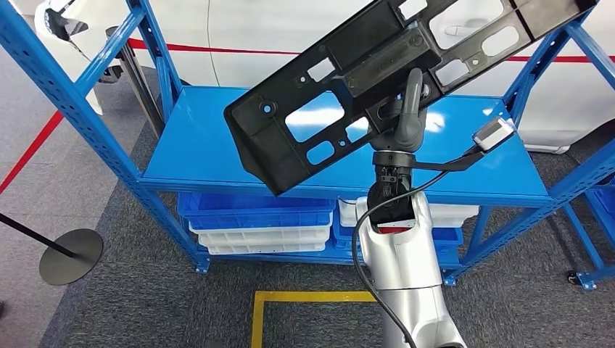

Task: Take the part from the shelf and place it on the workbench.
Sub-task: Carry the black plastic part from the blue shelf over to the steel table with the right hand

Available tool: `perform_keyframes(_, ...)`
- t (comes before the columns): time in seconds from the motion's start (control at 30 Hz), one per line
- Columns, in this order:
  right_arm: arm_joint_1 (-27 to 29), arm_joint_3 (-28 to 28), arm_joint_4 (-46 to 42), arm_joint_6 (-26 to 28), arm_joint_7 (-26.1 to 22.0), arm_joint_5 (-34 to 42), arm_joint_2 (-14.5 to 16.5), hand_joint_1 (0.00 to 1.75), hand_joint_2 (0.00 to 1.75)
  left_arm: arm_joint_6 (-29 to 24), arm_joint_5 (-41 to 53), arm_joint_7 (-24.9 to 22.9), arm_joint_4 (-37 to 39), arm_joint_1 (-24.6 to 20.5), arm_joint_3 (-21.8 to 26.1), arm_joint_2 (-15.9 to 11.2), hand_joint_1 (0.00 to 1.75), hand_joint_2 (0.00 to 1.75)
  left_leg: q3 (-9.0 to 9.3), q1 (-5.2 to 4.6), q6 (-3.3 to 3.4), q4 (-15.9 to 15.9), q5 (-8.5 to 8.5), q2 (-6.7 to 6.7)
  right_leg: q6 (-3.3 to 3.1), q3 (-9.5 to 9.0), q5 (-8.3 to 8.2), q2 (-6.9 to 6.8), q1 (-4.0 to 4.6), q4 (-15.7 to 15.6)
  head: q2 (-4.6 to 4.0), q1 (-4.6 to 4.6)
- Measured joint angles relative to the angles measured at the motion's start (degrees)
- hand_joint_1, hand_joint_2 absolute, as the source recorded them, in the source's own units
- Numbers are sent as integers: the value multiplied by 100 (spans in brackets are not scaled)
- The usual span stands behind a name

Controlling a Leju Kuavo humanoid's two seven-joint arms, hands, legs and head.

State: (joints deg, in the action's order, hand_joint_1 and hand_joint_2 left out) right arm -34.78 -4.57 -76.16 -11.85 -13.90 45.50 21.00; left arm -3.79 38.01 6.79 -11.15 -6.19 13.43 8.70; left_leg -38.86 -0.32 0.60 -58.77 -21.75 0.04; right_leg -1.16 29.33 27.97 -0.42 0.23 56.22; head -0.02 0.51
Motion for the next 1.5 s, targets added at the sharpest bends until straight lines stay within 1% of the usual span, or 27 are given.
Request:
perform_keyframes(0.03,4,2,-3,0,-2,-15,0,175,175,8,9,-1,0,3,-1,-1,0,175,-71,7,-36,-189,-209,-4,-21,43,-74,-11,-24,-31,0,0)
perform_keyframes(0.1,12,3,-5,0,-3,-31,0,175,175,13,22,-2,0,-6,-1,-1,0,175,-267,52,-112,-881,-738,-6,-43,176,-192,-22,-32,-33,1,1)
perform_keyframes(0.13,23,4,-5,0,-3,-33,0,175,175,14,25,-1,0,-14,-1,-2,0,175,-339,79,-149,-1240,-889,-5,-32,249,-247,-24,-37,-24,1,1)
perform_keyframes(0.17,35,5,-5,0,-2,-34,0,175,175,14,28,-2,0,-20,-1,-4,0,175,-341,104,-185,-1466,-899,-4,-17,328,-298,-26,-45,-7,1,0)
perform_keyframes(0.2,45,8,-6,0,-2,-34,0,175,175,14,30,-3,0,-22,-1,-7,0,175,-245,130,-218,-1487,-793,-3,5,409,-343,-27,-60,21,2,1)
perform_keyframes(0.23,52,11,-10,0,-2,-34,0,175,175,14,32,-5,0,-21,-1,-9,0,175,-49,157,-249,-1304,-642,-1,32,491,-378,-26,-78,61,1,1)
perform_keyframes(0.27,55,16,-20,0,-2,-34,1,175,175,14,33,-8,0,-22,-1,-10,0,175,220,184,-276,-945,-558,1,61,570,-404,-25,-93,116,1,1)
perform_keyframes(0.3,54,25,-39,-1,-3,-34,2,175,175,14,33,-9,0,-26,-1,-10,0,175,495,186,-280,-550,-558,-5,95,644,-423,-24,-100,173,1,1)
perform_keyframes(0.33,52,33,-58,-1,-3,-36,4,175,175,14,33,-8,0,-31,-1,-10,0,175,686,181,-258,-251,-601,-12,132,698,-444,-24,-99,219,0,1)
perform_keyframes(0.37,50,39,-74,-2,-3,-40,7,175,175,15,33,-7,0,-35,-1,-9,0,175,790,167,-221,-64,-664,-21,172,737,-470,-25,-93,250,0,1)
perform_keyframes(0.43,51,48,-84,-1,-3,-61,10,175,175,16,33,-7,0,-30,0,-12,0,175,774,147,-102,-7,-639,-29,259,775,-527,-24,-96,261,0,-1)
perform_keyframes(0.47,51,51,-84,2,-2,-76,9,175,175,16,34,-7,0,-26,1,-13,0,175,747,148,-46,11,-601,-24,292,806,-492,-16,-108,297,0,-1)
perform_keyframes(0.5,49,54,-84,5,1,-96,8,175,175,15,35,-4,0,-25,1,-14,0,175,710,152,14,28,-556,-17,317,866,-368,-7,-120,415,0,-1)
perform_keyframes(0.53,46,55,-84,10,3,-113,7,175,175,14,40,6,0,-27,1,-14,0,175,665,157,62,43,-509,-10,335,963,-161,3,-131,646,0,-1)
perform_keyframes(0.6,41,56,-77,23,9,-136,6,175,175,9,52,38,0,-31,1,-11,0,175,556,143,107,43,-426,-7,364,1218,302,15,-135,1361,1,-1)
perform_keyframes(0.63,42,56,-67,31,11,-141,5,175,175,5,57,54,0,-31,1,-9,0,175,503,135,110,41,-386,-7,372,1304,414,18,-135,1671,0,-1)
perform_keyframes(0.67,43,56,-54,38,14,-144,5,175,175,0,59,66,0,-31,1,-7,0,175,456,127,109,39,-349,-8,370,1307,415,18,-134,1819,0,-1)
perform_keyframes(0.7,43,55,-38,40,16,-149,4,175,175,-6,59,72,0,-32,2,-5,0,175,415,119,104,38,-316,-10,355,1197,320,18,-131,1749,0,-1)
perform_keyframes(0.73,37,53,-21,38,19,-153,5,175,175,-13,60,77,-1,-33,2,0,0,175,387,111,97,37,-287,-14,323,962,175,19,-120,1440,0,-1)
perform_keyframes(0.8,6,46,10,19,17,-164,8,175,175,-27,69,87,-1,-41,2,24,0,175,354,93,66,37,-239,-19,236,412,8,16,-84,613,0,-1)
perform_keyframes(0.83,-13,43,25,8,10,-170,10,175,175,-33,79,97,-1,-47,2,36,0,175,348,90,38,41,-214,-20,201,237,-19,15,-61,326,0,-1)
perform_keyframes(0.87,-32,41,39,-1,0,-176,12,175,175,-36,93,113,0,-56,2,45,0,175,343,91,6,51,-189,-18,180,163,-13,12,-44,179,0,-1)
perform_keyframes(1.0,-53,46,98,-29,-49,-228,11,175,175,-100,229,318,-2,-77,-6,54,0,175,327,82,8,79,-155,-2,182,187,-78,24,-40,93,1,0)
perform_keyframes(1.07,-45,49,122,-40,-71,-261,10,175,175,-224,369,569,-3,-77,-37,56,0,175,324,93,-44,109,-108,1,145,210,-99,25,-29,98,0,-1)
perform_keyframes(1.2,-15,58,144,-31,-117,-349,7,175,175,-227,434,1036,-3,-67,-131,55,0,175,313,96,-79,155,-40,0,103,248,-136,24,-25,103,0,-1)
perform_keyframes(1.3,-11,61,145,-10,-134,-454,5,175,175,-132,375,1082,-2,-45,-134,56,0,175,304,101,-95,166,-21,0,87,267,-148,25,-20,109,1,-1)
perform_keyframes(1.5,5,77,144,2,-180,-598,-2,175,175,-60,348,1063,-2,-26,-131,49,0,175,290,103,-101,167,-14,0,85,282,-149,24,-17,115,0,-1)
